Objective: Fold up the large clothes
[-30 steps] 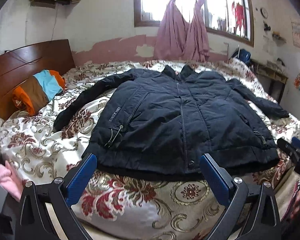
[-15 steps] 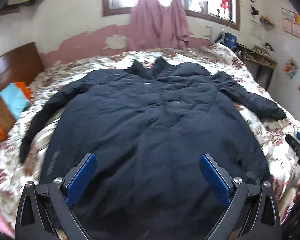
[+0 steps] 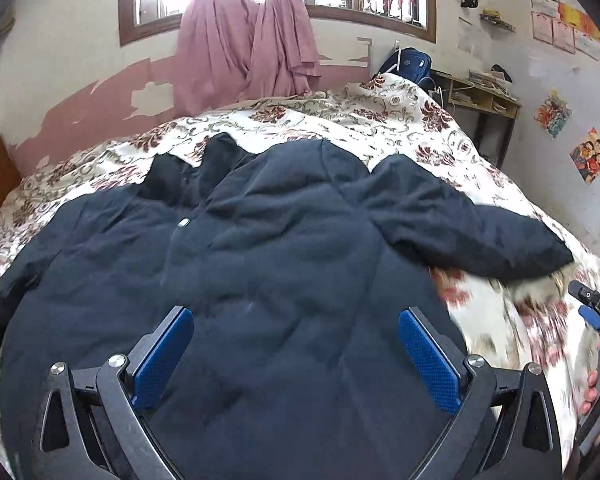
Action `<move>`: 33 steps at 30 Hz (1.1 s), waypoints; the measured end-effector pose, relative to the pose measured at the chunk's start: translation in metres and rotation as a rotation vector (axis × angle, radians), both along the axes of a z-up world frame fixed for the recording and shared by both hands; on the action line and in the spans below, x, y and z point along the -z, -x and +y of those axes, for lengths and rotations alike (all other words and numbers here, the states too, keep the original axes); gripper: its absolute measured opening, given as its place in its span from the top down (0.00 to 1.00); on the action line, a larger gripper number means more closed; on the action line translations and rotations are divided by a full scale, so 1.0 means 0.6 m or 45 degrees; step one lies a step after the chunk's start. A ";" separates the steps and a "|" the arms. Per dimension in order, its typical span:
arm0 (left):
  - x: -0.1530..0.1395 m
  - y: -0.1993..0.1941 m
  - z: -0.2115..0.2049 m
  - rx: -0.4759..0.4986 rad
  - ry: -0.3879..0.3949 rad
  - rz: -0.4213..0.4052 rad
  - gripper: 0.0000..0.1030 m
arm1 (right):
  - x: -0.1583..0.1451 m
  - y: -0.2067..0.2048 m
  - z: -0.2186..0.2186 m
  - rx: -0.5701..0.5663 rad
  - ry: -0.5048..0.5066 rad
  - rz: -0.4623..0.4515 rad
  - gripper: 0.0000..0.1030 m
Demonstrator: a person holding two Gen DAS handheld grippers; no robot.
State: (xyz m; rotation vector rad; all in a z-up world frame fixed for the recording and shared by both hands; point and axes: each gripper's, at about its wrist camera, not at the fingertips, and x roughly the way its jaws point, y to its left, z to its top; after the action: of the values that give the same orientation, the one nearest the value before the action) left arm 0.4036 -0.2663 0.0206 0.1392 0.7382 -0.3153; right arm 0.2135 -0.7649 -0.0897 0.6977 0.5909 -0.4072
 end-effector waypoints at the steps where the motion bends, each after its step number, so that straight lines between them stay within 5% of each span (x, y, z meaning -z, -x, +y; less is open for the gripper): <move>1: 0.003 -0.011 -0.010 0.002 -0.002 0.002 0.00 | 0.010 -0.018 -0.015 0.014 -0.036 -0.020 0.01; 9: 0.048 -0.144 -0.092 -0.030 0.081 0.056 0.00 | 0.126 -0.135 -0.088 0.180 -0.471 -0.166 0.06; 11: 0.070 -0.169 -0.107 0.016 0.116 0.105 0.00 | 0.148 -0.142 -0.092 0.255 -0.520 -0.224 0.28; 12: 0.086 -0.183 -0.113 0.040 0.133 0.153 0.00 | 0.158 -0.145 -0.093 0.291 -0.533 -0.250 0.51; 15: 0.126 -0.204 -0.129 0.055 0.127 0.277 0.00 | 0.165 -0.157 -0.088 0.322 -0.527 -0.307 0.77; 19: 0.138 -0.209 -0.131 0.055 0.118 0.317 0.00 | 0.102 -0.184 -0.060 0.280 -0.330 -0.344 0.89; 23: 0.129 -0.210 -0.121 0.065 0.117 0.345 0.00 | -0.026 -0.222 -0.002 0.169 -0.051 -0.405 0.91; 30: 0.069 -0.148 0.020 -0.058 0.124 0.288 0.00 | -0.278 -0.328 0.220 -0.213 0.544 -0.536 0.91; 33: 0.053 -0.116 0.116 -0.141 0.143 0.269 0.00 | -0.349 -0.379 0.329 -0.390 0.702 -0.543 0.91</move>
State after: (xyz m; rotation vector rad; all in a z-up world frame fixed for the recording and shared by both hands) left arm 0.4734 -0.1966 -0.0113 -0.0425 0.9316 -0.2673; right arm 0.4408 -0.5674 0.1199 0.1457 0.1564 -0.1134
